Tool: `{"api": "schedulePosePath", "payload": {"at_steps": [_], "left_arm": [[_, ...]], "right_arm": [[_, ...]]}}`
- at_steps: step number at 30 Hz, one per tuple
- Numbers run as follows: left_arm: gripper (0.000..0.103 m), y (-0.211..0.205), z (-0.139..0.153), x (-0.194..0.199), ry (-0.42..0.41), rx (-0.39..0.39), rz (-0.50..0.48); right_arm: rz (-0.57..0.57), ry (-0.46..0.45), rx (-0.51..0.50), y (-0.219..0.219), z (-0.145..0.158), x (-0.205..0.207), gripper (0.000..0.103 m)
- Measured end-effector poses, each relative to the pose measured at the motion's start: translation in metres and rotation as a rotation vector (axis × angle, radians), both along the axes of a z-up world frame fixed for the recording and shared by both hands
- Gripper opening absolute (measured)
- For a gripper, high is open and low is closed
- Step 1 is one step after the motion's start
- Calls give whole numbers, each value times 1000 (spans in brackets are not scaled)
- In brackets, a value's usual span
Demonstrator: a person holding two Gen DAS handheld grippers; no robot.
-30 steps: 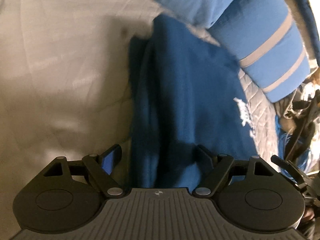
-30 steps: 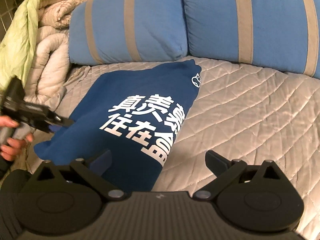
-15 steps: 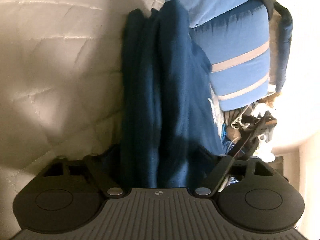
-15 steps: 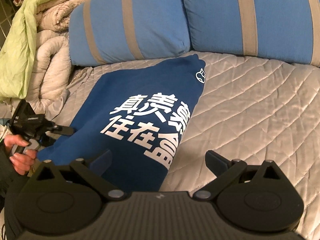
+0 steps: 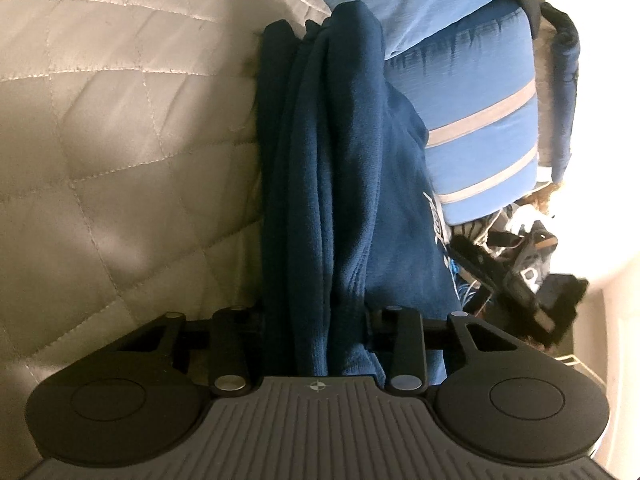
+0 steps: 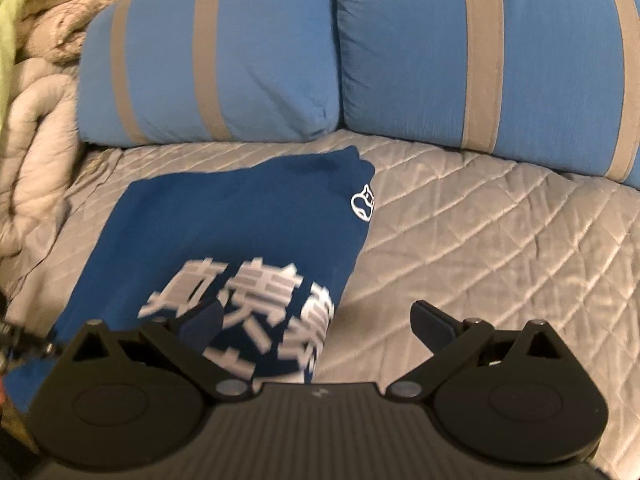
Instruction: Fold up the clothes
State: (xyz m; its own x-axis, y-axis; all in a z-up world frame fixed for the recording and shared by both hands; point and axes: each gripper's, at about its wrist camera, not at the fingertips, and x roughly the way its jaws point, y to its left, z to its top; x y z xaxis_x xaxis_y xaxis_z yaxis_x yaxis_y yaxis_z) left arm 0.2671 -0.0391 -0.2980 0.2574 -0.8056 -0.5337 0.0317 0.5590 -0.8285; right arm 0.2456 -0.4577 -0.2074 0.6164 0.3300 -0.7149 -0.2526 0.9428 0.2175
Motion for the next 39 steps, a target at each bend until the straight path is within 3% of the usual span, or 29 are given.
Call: {"api": "schedulePosePath", "payload": {"at_steps": [6,16,24,27,29,32,35,39], "left_arm": [[38,2,0,0,-4,-1,-3],[38,1,-1,-1,-11,-3,-5],[37,1,-2,-2,-6,-19,13],[36,2,-2,-4,-3,-29,26],[34,2,-2,-4,-1,-35,35],[31,3,-1,-6,3,-44,49],[28,9,3,-12,-1,-94,97],[27,10,27,-19,-55,-63,122]], "right_arm": [[-46,64,150,-7,-22,44,103],[-67,260,607,-39,-70,106,99],[-70,284,636,-35,-76,112,80],[-72,292,645,-33,-78,114,62],[-73,298,651,-32,-79,116,42],[-74,306,659,-30,-81,118,30],[-75,314,668,-28,-83,120,26],[-92,283,653,-28,-67,112,26]]}}
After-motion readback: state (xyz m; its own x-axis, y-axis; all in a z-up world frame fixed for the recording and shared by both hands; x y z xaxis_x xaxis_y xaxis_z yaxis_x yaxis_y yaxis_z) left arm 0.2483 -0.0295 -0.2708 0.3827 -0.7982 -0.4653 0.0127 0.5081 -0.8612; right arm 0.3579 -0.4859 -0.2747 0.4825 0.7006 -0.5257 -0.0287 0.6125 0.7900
